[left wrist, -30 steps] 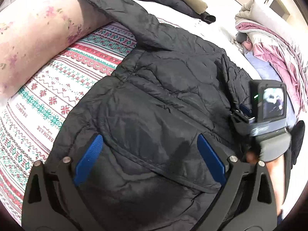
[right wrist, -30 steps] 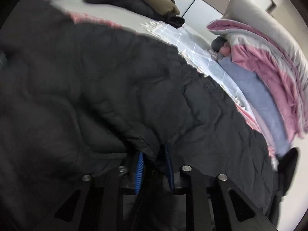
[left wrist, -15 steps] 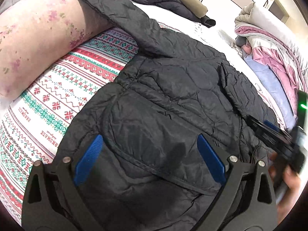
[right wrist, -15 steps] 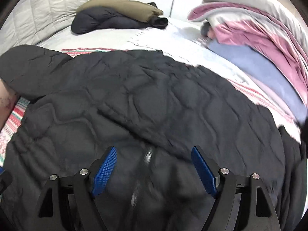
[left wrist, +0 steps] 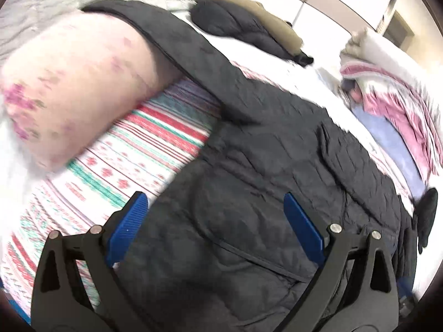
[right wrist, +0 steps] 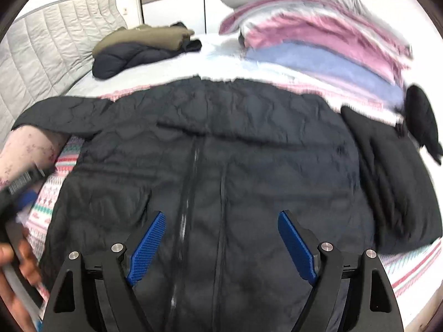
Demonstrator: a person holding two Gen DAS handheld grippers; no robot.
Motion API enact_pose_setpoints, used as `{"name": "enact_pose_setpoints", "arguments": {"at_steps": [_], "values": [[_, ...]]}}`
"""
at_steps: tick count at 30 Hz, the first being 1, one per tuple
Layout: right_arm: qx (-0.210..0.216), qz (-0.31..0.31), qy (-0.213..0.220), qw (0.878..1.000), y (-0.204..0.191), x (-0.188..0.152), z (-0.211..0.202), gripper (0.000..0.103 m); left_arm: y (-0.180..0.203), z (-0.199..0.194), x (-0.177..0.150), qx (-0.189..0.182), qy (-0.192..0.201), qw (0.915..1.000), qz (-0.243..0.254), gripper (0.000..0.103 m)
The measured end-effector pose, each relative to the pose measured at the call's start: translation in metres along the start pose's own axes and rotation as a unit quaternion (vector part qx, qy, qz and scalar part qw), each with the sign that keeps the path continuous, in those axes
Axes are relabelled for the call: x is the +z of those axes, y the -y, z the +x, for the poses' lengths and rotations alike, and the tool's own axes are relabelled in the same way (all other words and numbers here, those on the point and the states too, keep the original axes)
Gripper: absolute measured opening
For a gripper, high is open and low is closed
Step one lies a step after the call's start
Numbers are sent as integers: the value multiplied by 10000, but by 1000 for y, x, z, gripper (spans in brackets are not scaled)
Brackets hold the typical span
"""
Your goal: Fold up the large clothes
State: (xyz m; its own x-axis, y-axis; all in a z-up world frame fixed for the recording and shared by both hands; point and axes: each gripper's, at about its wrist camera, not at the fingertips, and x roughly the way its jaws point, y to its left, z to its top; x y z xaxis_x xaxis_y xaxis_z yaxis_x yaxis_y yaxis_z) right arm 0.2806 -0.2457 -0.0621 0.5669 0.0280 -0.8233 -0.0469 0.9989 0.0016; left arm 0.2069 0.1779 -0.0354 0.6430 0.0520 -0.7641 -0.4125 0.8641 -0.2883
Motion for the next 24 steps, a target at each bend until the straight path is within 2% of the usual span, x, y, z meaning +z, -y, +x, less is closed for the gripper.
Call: {"name": "enact_pose_setpoints", "arguments": {"at_steps": [2, 4, 7, 10, 11, 13, 14, 16, 18, 19, 21, 22, 23, 24], "values": [[165, 54, -108, 9998, 10, -12, 15, 86, -12, -11, 15, 60, 162, 9997, -164, 98], [106, 174, -443, 9988, 21, -21, 41, 85, -21, -17, 31, 70, 275, 9994, -212, 98], [205, 352, -688, 9968, 36, -27, 54, 85, -31, -24, 77, 469, 563, 9972, -143, 98], [178, 407, -499, 9978, 46, -24, 48, 85, -46, -19, 124, 741, 649, 9949, -202, 98], [142, 416, -449, 9980, 48, -23, 45, 86, -56, -13, 148, 971, 661, 9926, -314, 98], [169, 449, -408, 9980, 53, -25, 42, 86, -70, -5, 177, 1195, 718, 9892, -446, 98], [224, 467, -428, 9977, 55, -26, 43, 86, -79, 6, 196, 1339, 717, 9868, -556, 98], [336, 533, -480, 9969, 57, -27, 44, 85, -89, 29, 214, 1357, 528, 9870, -675, 98], [406, 559, -488, 9964, 57, -27, 44, 85, -101, 64, 225, 1515, 27, 9850, -823, 98], [428, 562, -474, 9964, 59, -27, 44, 86, -106, 79, 228, 1714, -165, 9809, -910, 98], [441, 581, -430, 9964, 62, -25, 45, 86, -104, 92, 228, 2103, -19, 9742, -815, 98], [440, 610, -401, 9964, 62, -25, 44, 86, -98, 93, 229, 2224, 154, 9725, -675, 89], [446, 660, -369, 9961, 64, -24, 43, 85, -90, 95, 228, 2327, 326, 9709, -458, 66], [467, 708, -347, 9958, 67, -24, 43, 85, -84, 96, 228, 2347, 377, 9707, -342, 51]]}}
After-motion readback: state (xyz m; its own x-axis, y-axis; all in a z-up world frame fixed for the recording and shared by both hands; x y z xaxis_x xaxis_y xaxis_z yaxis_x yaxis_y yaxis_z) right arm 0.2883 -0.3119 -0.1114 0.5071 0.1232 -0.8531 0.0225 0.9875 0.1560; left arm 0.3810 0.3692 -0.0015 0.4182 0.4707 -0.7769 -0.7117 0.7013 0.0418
